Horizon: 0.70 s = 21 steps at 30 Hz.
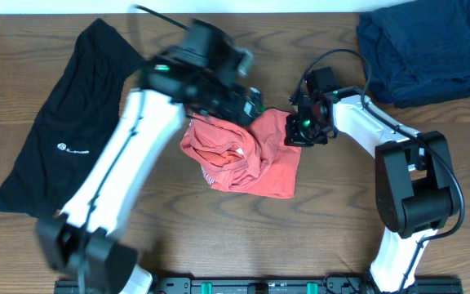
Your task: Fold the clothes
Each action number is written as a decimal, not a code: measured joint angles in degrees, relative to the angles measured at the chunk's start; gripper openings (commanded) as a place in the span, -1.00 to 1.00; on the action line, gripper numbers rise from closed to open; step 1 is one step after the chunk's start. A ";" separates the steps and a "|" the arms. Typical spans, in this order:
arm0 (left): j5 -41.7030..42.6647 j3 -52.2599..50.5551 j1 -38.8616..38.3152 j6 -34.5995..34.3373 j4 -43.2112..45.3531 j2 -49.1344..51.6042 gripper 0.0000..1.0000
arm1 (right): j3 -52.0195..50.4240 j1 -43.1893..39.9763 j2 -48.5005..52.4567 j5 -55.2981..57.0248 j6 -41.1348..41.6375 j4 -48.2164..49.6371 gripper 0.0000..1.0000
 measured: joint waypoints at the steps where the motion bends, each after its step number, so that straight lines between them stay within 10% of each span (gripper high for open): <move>1: -0.11 0.33 2.01 -0.07 0.00 -1.40 0.96 | 0.26 -0.02 -0.37 0.02 -0.39 -0.46 -0.67; 13: -7.34 0.83 23.69 -1.51 -2.05 -8.39 0.96 | 11.72 5.51 -13.92 3.10 -12.74 0.55 0.67; 21: -10.54 0.81 25.33 -1.51 -2.62 -6.88 0.96 | 12.15 17.20 -8.66 8.13 -20.65 8.22 0.80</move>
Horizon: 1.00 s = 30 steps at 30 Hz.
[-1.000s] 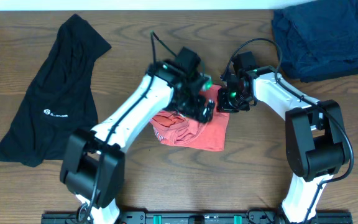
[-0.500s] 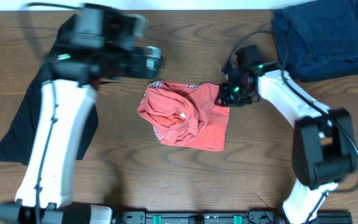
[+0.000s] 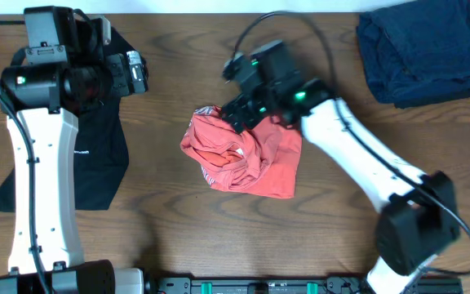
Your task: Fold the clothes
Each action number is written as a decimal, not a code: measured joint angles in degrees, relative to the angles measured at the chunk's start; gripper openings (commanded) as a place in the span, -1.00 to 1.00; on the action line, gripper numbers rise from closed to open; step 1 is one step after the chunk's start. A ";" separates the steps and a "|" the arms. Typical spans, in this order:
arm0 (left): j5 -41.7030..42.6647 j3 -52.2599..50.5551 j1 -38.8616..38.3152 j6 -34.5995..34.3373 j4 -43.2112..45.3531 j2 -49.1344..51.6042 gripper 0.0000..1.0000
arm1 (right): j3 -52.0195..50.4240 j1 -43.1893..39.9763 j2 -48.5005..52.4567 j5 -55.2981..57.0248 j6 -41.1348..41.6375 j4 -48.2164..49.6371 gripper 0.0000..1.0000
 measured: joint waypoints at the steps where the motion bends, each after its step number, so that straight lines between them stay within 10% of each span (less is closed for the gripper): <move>1: -0.17 0.00 0.00 0.02 -0.04 0.24 0.96 | -0.02 0.50 1.05 0.35 -0.52 0.46 0.80; 18: -1.05 0.00 0.00 0.04 -0.50 4.79 0.96 | -0.17 1.88 7.61 -3.23 -5.84 -1.86 0.10; 24: -1.20 0.00 0.00 0.04 -0.79 5.92 0.96 | -0.17 1.86 9.22 -3.76 -6.58 -3.28 -0.98; 30: -1.49 0.00 0.00 0.07 -0.87 5.92 0.96 | 5.38 1.49 9.68 -3.76 -4.98 -10.67 -0.98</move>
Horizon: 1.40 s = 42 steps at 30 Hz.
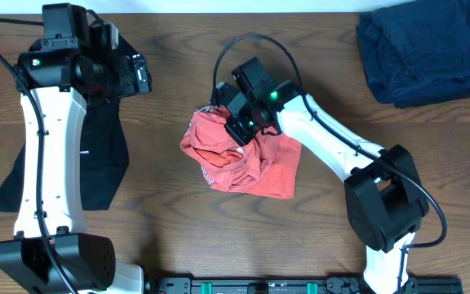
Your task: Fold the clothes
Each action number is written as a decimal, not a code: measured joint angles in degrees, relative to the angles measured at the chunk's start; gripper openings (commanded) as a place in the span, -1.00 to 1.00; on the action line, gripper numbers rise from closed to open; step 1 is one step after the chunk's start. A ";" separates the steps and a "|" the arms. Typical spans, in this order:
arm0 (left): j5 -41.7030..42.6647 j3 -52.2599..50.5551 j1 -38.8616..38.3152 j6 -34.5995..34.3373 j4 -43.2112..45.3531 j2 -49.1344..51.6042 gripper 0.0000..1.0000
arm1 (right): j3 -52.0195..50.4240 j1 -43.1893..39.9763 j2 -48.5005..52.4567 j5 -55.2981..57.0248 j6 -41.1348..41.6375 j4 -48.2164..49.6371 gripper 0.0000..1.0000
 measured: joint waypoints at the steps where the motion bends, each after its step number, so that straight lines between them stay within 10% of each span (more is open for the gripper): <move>1: -0.11 0.00 0.00 0.00 -0.02 0.00 0.96 | 1.73 -0.26 0.09 0.09 0.44 -1.46 -0.98; 13: -0.85 0.00 0.00 0.00 -0.13 0.00 0.96 | 10.16 -13.38 1.03 3.98 8.31 -12.85 -0.97; 16: -1.03 0.00 0.00 0.00 -0.13 0.00 0.96 | 9.79 -15.45 2.89 4.42 9.03 -13.33 -0.05; 19: -1.05 0.00 0.00 0.00 -0.13 0.00 0.96 | 9.40 -15.69 5.16 4.68 9.20 -14.10 0.33; 42: -1.68 0.00 8.63 0.52 1.20 0.00 0.96 | 14.03 3.93 2.47 2.97 -1.49 -16.46 0.50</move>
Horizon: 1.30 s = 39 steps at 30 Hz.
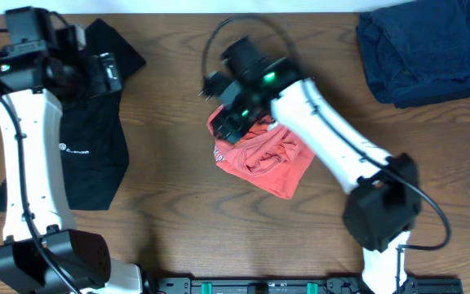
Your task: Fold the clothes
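Note:
A crumpled red garment (pixel 269 160) lies at the table's middle in the overhead view. My right gripper (pixel 223 122) is at its upper left edge, shut on a bunched fold of the cloth, with the arm reaching across from the right. My left gripper (pixel 110 71) hangs far to the left, over the top of a black garment (pixel 88 155). Its fingers look open and hold nothing. The red cloth's top edge is hidden under the right wrist.
A folded pile of navy clothes (pixel 427 49) sits at the back right corner. The black garment lies spread along the left side under the left arm. Bare wooden table (pixel 178 229) lies in front of the red garment.
The red garment's left lobe has shifted to the right and the heap is narrower, with my right gripper at its upper left edge. My left gripper has moved a little further left.
At first both grippers were at the red garment's top edge, left and right. Then my left arm stood over the black garment at the left, while my right gripper reached over the red heap. It then sat on the heap's left top, and now has it drawn rightwards.

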Each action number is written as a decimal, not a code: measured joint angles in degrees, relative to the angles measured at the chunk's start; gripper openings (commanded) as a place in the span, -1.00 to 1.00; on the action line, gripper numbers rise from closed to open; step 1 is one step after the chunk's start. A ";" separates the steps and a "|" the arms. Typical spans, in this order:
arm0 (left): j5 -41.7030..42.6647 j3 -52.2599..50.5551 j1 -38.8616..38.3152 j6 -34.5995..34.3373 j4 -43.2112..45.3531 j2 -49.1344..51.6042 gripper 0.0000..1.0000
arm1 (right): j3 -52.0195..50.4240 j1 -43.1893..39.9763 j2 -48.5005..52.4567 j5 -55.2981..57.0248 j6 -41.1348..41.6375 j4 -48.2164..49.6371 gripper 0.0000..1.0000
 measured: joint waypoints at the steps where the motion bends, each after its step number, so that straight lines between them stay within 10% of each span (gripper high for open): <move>1: -0.02 0.00 0.52 -0.04 0.00 0.00 0.96 | 0.00 0.72 0.83 0.28 -0.15 0.00 0.48; 39: -0.20 0.00 2.19 -0.11 -0.02 0.00 0.96 | -0.13 3.65 10.80 10.43 0.76 4.39 -0.41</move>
